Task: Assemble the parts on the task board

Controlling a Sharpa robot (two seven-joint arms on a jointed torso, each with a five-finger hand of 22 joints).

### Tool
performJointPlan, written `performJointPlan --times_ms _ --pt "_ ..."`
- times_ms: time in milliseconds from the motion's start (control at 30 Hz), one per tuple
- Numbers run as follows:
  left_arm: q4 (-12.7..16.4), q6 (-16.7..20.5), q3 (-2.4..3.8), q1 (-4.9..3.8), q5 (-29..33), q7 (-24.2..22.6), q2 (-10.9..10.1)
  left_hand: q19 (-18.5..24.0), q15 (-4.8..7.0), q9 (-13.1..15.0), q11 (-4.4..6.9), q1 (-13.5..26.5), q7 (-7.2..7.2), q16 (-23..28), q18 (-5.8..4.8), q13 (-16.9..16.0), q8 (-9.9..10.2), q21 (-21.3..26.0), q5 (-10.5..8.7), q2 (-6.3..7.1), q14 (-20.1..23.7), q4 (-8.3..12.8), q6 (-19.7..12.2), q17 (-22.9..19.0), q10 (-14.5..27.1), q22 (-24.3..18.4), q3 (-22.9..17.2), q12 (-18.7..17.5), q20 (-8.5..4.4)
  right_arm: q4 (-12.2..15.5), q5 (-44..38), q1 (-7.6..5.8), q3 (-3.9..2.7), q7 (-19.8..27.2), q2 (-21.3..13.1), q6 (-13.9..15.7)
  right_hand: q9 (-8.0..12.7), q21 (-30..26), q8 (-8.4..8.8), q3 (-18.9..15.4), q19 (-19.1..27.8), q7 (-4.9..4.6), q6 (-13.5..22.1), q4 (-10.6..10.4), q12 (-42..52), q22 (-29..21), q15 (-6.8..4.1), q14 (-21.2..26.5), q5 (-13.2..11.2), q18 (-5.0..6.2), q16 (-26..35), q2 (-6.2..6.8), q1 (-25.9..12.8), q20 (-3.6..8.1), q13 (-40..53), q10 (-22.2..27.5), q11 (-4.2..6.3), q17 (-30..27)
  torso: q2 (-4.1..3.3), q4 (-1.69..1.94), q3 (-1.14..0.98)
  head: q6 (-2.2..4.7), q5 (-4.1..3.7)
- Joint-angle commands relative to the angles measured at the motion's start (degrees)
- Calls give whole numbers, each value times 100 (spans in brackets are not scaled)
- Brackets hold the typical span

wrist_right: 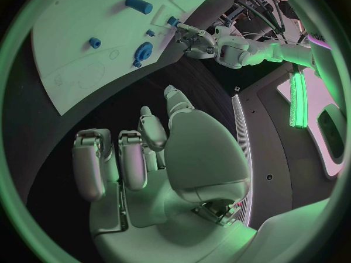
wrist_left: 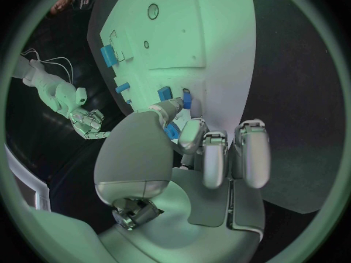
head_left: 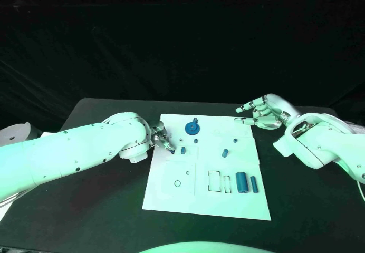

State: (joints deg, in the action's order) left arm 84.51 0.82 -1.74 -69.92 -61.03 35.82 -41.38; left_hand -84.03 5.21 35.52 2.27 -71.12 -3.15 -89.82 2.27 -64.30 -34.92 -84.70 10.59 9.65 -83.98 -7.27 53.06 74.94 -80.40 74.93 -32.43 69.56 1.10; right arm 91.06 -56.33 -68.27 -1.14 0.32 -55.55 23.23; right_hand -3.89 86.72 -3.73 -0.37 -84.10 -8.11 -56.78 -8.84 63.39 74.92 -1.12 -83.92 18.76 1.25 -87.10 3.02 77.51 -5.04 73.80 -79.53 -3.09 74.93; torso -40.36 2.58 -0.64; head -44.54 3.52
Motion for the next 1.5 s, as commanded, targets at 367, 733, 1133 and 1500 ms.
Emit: performJointPlan --times_ms 367,733,1133,1500 --pt "-29 -430 -17 21 25 56 3 -409 31 42 18 129 126 -18 -78 88 -97 -39 597 28 -602 733 169 1506 -59 956 -772 -73 -52 2 -47 5 -1 43 8 -70 -4 -40 -12 -39 -235 5 -45 -4 7 859 -9 -487 29 31 20 -33 -41 18 -9 38 12 1004 1 4 -2 -16 20" --pt "-59 -490 -17 20 46 71 34 -408 33 48 20 159 129 -18 -77 80 -112 -37 675 37 -602 736 174 1506 -71 956 -771 -67 -55 7 -47 5 -1 42 9 -65 -4 -39 -12 -44 -236 6 -44 -4 3 861 -10 -488 31 31 19 -35 -37 18 -14 40 12 1007 4 2 -1 -12 21" --pt "-224 -681 -16 15 151 100 151 -415 70 84 73 408 210 -18 -82 -81 -186 -54 699 38 -602 617 257 1506 -148 982 -552 64 -75 24 -47 4 -1 37 5 -62 -4 -39 -12 -44 -236 6 -44 -4 3 861 -10 -488 31 31 19 -35 -37 18 -14 40 12 1007 1 -1 -4 -9 31" --pt "-356 -711 -17 15 75 153 288 -411 130 108 133 648 285 -18 -79 -165 -231 -39 688 43 -602 467 299 1506 -152 976 -126 136 -132 26 -46 4 -1 44 20 -95 -4 -40 -12 -48 -236 6 -44 -4 2 860 -10 -488 31 31 21 -35 -33 18 -16 40 13 1005 2 1 -3 -13 10"
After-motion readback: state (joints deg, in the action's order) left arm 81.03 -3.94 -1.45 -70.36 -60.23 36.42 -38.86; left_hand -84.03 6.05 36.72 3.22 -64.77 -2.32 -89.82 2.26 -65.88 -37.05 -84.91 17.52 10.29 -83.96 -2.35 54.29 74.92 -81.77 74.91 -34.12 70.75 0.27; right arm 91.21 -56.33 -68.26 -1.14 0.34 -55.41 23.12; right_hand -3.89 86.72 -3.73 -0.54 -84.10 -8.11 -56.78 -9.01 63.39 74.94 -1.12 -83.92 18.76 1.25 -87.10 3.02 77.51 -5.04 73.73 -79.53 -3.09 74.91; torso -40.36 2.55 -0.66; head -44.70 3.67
